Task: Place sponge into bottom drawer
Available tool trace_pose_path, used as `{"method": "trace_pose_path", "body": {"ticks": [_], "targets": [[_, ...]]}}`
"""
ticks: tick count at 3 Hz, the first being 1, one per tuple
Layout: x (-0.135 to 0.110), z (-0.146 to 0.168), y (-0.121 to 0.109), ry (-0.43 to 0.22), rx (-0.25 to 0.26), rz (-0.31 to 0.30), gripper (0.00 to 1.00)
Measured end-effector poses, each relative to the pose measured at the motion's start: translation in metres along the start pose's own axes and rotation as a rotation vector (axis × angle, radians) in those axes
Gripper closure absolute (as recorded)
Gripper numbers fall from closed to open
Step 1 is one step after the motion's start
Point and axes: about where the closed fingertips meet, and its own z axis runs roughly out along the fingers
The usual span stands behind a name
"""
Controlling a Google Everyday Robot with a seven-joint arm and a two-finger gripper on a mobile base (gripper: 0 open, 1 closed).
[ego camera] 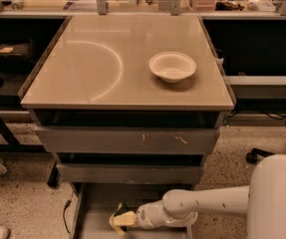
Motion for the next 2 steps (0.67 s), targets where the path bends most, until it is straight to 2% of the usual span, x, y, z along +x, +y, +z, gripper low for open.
{"method": "trace_pose_path", "body": {"ticks": [1,2], "targets": [[0.0,0.006,-0.002,-0.001,-0.006,0.007,1.0],[-0.014,0.026,-0.022,-0.082,-0.007,0.039,1.0]]}}
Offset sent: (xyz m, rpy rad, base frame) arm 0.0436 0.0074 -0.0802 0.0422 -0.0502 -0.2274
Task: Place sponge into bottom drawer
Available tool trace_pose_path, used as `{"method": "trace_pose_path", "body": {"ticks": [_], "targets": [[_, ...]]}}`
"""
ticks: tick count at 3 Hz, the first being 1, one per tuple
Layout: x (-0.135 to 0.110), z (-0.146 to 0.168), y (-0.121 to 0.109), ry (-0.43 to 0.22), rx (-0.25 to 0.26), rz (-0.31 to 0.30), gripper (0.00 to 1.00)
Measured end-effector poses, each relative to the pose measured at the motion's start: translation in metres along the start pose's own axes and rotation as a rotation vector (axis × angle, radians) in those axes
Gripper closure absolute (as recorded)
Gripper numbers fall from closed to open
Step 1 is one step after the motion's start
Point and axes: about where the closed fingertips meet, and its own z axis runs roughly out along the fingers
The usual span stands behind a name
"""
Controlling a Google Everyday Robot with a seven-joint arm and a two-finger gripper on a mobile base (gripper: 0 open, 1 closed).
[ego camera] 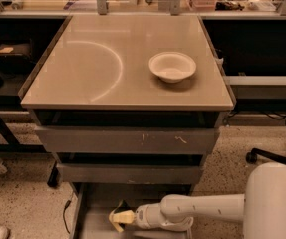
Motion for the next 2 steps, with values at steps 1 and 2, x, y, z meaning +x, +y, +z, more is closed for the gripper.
{"method": "trace_pose_path", "body": {"ticks": [1,2], "targets": [[-0.011,0.016,-0.028,-0.088,0.016,0.041,1.0],[-0.014,0.032,-0.052,-0.128,0.04,0.077,1.0]]}}
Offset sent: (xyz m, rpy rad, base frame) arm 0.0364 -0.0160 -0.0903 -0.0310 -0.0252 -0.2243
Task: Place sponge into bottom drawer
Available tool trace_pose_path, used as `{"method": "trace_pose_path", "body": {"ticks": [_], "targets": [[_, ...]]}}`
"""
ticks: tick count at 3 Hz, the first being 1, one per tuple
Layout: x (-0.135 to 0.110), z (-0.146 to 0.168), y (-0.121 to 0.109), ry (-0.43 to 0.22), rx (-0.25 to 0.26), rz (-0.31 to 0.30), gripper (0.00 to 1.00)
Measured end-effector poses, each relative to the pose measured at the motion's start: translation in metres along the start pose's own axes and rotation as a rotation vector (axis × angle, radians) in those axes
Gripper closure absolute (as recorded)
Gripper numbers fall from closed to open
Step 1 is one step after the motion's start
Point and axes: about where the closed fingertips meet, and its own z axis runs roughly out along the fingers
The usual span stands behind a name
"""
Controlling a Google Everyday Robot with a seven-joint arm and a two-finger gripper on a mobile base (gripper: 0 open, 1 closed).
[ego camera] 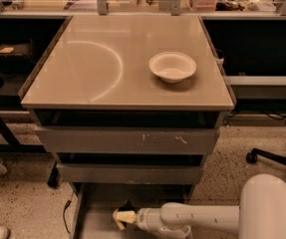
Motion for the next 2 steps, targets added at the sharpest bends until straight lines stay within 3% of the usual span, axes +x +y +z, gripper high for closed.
{"method": "trace_pose_path", "body": {"ticks": [2], "targets": [[-0.008,0.034,-0.027,-0.002,0.067,0.018,1.0]]}}
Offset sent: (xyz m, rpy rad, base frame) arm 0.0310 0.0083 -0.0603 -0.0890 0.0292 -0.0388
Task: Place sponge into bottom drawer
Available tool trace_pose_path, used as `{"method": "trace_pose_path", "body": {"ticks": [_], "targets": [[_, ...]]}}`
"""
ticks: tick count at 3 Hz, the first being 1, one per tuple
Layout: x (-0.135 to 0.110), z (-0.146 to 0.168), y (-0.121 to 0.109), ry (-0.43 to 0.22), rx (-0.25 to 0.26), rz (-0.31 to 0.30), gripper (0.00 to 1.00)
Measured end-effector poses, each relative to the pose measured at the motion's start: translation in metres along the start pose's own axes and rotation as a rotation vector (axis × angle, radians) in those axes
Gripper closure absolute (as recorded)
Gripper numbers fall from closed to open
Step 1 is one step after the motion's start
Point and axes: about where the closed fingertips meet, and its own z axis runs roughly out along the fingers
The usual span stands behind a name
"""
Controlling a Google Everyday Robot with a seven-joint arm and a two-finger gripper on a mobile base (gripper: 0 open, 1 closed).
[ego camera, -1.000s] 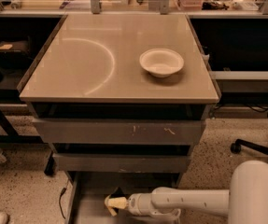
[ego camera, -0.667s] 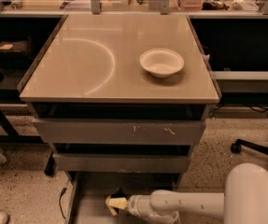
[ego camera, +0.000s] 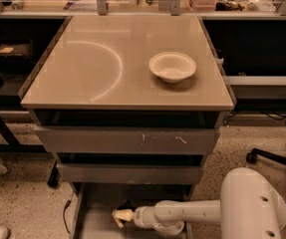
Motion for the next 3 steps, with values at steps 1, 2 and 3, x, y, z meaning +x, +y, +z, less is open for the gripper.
{"method": "trace_pose_path", "body": {"ticks": [1,2,3], "targets": [[-0.003,0.014,-0.006,0.006,0.017,0.01,1.0],[-0.004,0.025,-0.011,0.018,0.025,0.019,1.0],[-0.007,0.03,-0.014,0.026,0.001,0.046,1.0]]}}
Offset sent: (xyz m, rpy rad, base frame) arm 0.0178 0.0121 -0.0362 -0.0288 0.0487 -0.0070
